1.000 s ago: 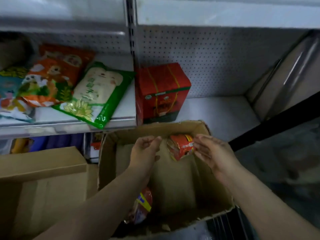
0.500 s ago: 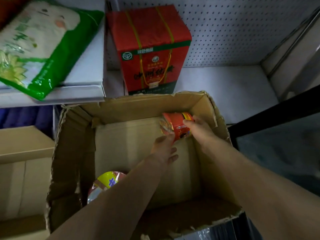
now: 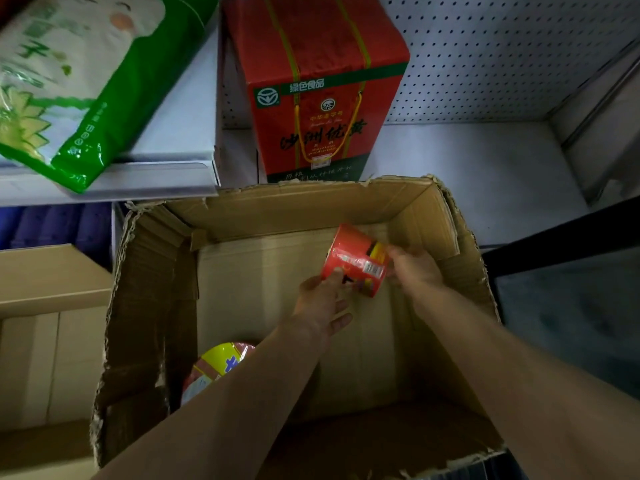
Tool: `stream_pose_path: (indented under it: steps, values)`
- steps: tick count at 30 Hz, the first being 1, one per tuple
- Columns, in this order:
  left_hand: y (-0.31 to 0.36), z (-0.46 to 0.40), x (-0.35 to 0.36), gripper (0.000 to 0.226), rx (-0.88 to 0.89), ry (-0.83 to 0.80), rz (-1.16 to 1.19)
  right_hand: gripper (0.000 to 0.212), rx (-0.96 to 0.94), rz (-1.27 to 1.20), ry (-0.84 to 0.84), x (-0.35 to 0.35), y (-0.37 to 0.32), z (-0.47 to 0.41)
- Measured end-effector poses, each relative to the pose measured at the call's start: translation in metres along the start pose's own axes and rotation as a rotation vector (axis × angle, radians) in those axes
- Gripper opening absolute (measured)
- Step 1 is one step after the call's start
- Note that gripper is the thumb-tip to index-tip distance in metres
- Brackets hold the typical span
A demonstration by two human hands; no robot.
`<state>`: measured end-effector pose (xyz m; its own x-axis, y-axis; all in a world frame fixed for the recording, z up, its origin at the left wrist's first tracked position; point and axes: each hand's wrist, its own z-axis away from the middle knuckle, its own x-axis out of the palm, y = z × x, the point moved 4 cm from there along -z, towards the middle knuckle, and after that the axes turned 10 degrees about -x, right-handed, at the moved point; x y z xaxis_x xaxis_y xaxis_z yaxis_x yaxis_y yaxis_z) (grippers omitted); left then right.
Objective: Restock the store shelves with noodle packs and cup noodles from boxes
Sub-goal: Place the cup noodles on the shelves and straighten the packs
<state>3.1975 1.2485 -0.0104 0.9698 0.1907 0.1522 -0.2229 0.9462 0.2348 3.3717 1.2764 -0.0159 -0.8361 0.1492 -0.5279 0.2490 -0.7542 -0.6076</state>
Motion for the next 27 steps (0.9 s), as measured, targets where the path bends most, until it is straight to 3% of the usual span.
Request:
stream_pose_path:
  steps: [5, 10, 15, 18, 20, 22, 25, 27]
  values:
    - [0.000, -0.008, -0.018, 0.072, 0.000, 0.081, 0.008, 0.063, 0.024, 0.054, -0.064, 0.013, 0.015, 0.010]
    - [-0.005, -0.016, -0.031, 0.065, -0.003, 0.062, -0.073, 0.049, 0.042, -0.047, -0.172, 0.029, 0.028, 0.015]
    - [-0.015, -0.027, -0.052, 0.089, 0.017, 0.133, -0.033, 0.034, 0.037, -0.008, -0.285, 0.037, 0.035, 0.033]
    - [-0.019, -0.026, -0.061, 0.080, -0.009, 0.148, 0.007, 0.022, 0.029, 0.006, -0.345, 0.044, 0.036, 0.040]
    - [-0.021, -0.024, -0.066, 0.069, -0.005, 0.139, 0.019, 0.022, 0.026, -0.007, -0.376, 0.051, 0.038, 0.045]
    - [-0.024, -0.028, -0.070, 0.087, 0.006, 0.109, 0.001, 0.018, 0.001, -0.029, -0.402, 0.059, 0.038, 0.051]
    - [-0.034, -0.048, -0.081, 0.118, 0.013, 0.077, -0.027, 0.035, 0.023, -0.059, -0.448, 0.069, 0.040, 0.062]
    - [-0.032, -0.042, -0.083, 0.110, 0.014, 0.056, -0.042, 0.035, 0.026, -0.100, -0.448, 0.069, 0.038, 0.069]
